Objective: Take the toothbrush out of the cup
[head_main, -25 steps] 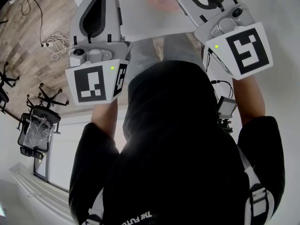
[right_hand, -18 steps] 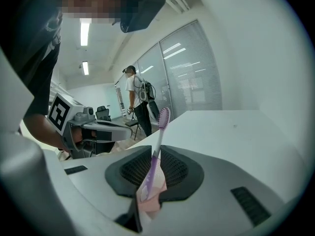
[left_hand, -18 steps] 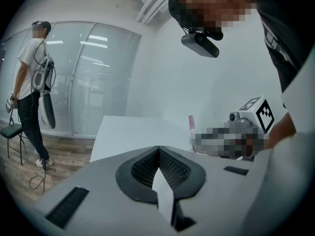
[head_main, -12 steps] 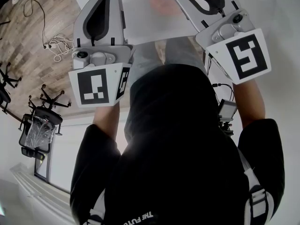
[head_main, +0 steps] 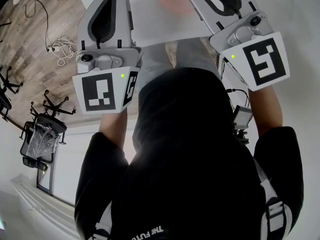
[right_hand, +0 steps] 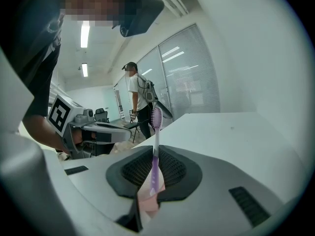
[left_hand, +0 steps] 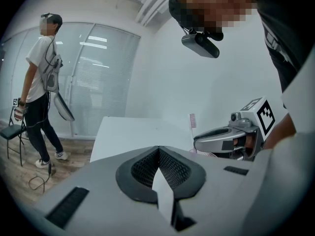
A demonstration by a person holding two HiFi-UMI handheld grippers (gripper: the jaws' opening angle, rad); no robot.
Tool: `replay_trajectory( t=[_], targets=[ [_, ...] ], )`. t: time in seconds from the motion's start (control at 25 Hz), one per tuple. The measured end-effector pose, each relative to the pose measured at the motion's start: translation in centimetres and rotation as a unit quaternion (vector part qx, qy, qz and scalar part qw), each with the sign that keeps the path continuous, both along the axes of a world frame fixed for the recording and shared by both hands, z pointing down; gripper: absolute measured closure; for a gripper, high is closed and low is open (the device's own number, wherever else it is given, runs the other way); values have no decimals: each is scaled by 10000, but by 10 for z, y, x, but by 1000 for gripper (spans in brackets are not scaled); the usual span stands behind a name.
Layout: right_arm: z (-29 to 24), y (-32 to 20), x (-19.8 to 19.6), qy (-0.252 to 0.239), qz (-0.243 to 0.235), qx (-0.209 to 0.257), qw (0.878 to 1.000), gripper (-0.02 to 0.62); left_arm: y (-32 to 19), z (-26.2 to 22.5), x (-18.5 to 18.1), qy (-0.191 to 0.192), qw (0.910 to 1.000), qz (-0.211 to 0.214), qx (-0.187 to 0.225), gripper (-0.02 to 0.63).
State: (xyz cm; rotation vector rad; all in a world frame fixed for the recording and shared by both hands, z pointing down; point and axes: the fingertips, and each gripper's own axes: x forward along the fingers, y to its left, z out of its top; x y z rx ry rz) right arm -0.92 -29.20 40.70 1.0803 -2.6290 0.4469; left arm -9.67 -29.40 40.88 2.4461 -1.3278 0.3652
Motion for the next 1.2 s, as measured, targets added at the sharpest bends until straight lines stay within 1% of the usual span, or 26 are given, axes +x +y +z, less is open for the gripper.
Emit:
replay_trajectory(
  t=[0.52, 0.76, 1.2],
  targets=[
    [-7, -2, -6, -37, -31, 16, 10000, 548, -4, -8, -5, -2, 10000, -6, 71, 587],
    [-10, 5, -11, -99, 45, 69, 9999, 548, 5, -11, -11, -13, 9999, 0, 141, 586],
    [-44, 5, -8, -176, 49, 244, 9995, 548, 7, -45, -4, -44, 9994, 36, 338, 586]
  ],
)
